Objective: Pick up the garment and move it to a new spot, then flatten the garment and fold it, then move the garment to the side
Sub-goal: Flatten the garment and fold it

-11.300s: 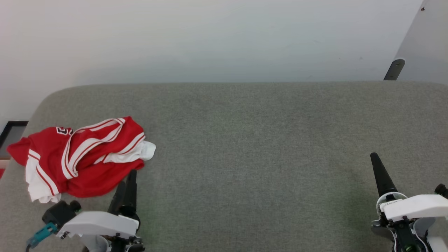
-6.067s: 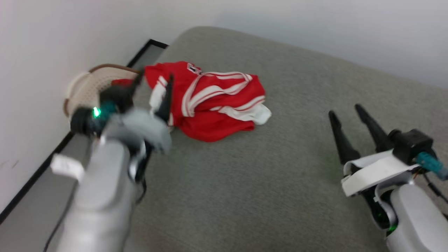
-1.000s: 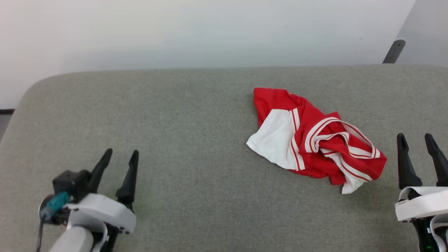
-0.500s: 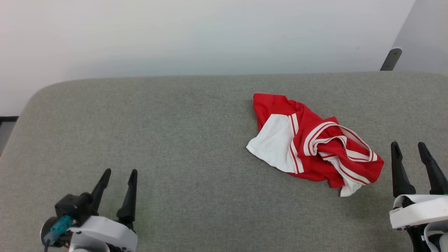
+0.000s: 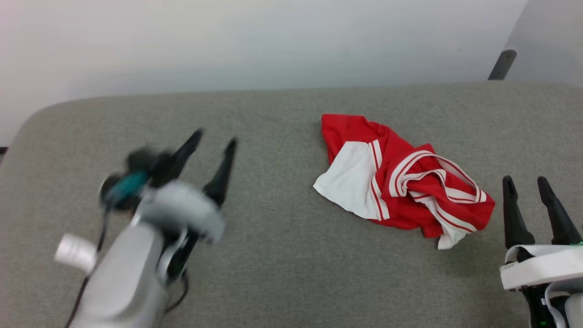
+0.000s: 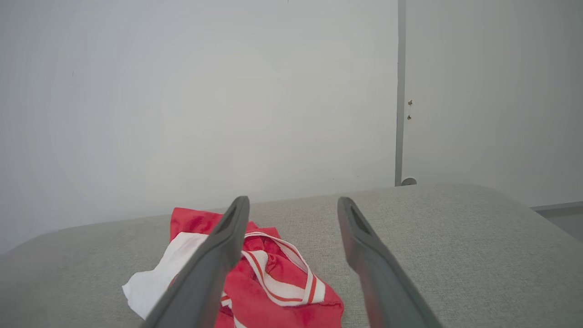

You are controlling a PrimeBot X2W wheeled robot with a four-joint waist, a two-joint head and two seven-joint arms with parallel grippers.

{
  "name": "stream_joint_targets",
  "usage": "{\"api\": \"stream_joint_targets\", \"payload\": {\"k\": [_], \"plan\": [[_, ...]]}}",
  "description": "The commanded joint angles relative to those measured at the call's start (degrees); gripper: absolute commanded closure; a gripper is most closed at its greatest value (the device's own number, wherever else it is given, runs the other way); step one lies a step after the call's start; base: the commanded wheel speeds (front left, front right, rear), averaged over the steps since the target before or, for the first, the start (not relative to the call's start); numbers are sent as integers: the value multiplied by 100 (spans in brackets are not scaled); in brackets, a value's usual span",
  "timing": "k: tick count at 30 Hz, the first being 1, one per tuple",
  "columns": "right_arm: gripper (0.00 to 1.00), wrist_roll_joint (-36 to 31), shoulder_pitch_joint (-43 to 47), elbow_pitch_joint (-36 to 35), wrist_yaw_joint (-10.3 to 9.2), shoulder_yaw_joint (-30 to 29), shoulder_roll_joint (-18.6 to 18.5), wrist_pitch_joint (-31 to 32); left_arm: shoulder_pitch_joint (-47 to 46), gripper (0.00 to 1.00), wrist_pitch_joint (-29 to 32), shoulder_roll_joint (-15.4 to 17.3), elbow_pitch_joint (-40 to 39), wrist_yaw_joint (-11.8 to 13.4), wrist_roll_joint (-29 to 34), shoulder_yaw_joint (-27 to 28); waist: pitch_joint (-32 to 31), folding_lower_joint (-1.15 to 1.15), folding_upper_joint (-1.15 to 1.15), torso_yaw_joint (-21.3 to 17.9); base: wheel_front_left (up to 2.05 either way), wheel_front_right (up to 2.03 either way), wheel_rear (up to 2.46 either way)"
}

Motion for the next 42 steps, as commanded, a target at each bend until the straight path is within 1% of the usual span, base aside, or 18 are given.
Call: {"api": "stream_joint_targets", "payload": {"k": [1, 4, 6, 8, 9, 11, 13, 14, 17, 22, 25, 29, 30, 31, 32, 37, 39, 42], "plan": [[0, 17, -83, 34, 0, 28, 33, -2, -481, 0, 500, -91, 244, -31, -27, -254, 156, 0, 0, -130, 0, 0, 0], [0, 42, -208, 72, 0, 96, 58, -21, -1371, 0, 1628, -245, 721, -70, -335, -803, 323, 0, 0, -251, 0, 0, 0], [0, 80, -314, 95, 0, 202, 84, -37, -1815, 0, 2376, -276, 963, -64, -760, -1259, 454, 0, 0, -387, 0, 0, 0], [0, 120, -405, 142, -1, 261, 84, -57, -2193, 0, 3138, -136, 1056, -66, -1150, -1943, 582, 0, 0, -525, 0, 0, 0], [0, 159, -458, 165, -1, 282, 92, -64, -2354, 0, 3481, -72, 1148, -54, -1415, -2143, 644, 0, 0, -593, 0, 0, 0], [0, 203, -561, 211, 0, 323, 114, -89, -2596, 0, 4101, -59, 1197, -56, -1982, -2507, 773, 0, 0, -722, 0, 0, 0], [0, 243, -640, 255, 0, 363, 129, -111, -2845, 0, 4496, 3, 1257, -56, -2370, -2757, 919, 0, 0, -844, 0, 0, 0], [0, 237, -676, 273, 0, 383, 135, -127, -2939, 0, 4617, 20, 1315, -56, -2535, -2840, 990, 0, 0, -899, 0, 0, 0], [0, 300, -839, 305, 0, 483, 162, -149, -3242, 0, 4792, 97, 1538, -57, -2741, -3131, 1220, 0, 0, -1077, 0, 0, 0], [0, 387, -1096, 349, 0, 685, 232, -169, -3535, 0, 4818, 293, 1958, -58, -3024, -3555, 1500, 0, 0, -1410, 0, 0, 0], [0, 386, -1152, 324, 0, 695, 267, -169, -3604, 0, 4757, 375, 2114, -58, -3090, -3726, 1536, 0, 0, -1470, 0, 0, 0], [0, 380, -1171, 274, 0, 694, 295, -172, -3594, 0, 4716, 384, 2422, -58, -3453, -3849, 1571, 0, 0, -1528, 0, 0, 0], [0, 370, -1168, 270, 0, 686, 294, -172, -3569, 15, 4703, 371, 2448, -58, -3619, -3832, 1575, 0, 0, -1525, 0, 0, 0], [0, 359, -1166, 267, 0, 666, 289, -172, -3557, 52, 4690, 357, 2470, -58, -3763, -3807, 1577, 0, 0, -1513, 0, 0, 0], [0, 344, -1154, 271, 0, 638, 283, -173, -3562, 100, 4695, 359, 2459, -58, -3849, -3823, 1573, 0, 0, -1491, 0, 0, 0], [0, 274, -1053, 282, 0, 555, 229, -173, -3674, 100, 4500, 419, 2350, -58, -4230, -3873, 1441, 0, 0, -1209, 0, 0, 0], [0, 259, -981, 281, 0, 524, 196, -173, -3699, 100, 4366, 487, 2275, -58, -4322, -3900, 1353, 0, 0, -1023, 0, 0, 0], [0, 229, -879, 303, 0, 515, 144, -173, -3590, 100, 4176, 683, 2102, -58, -4527, -3869, 1186, 0, 0, -741, 0, 0, 0]]}}
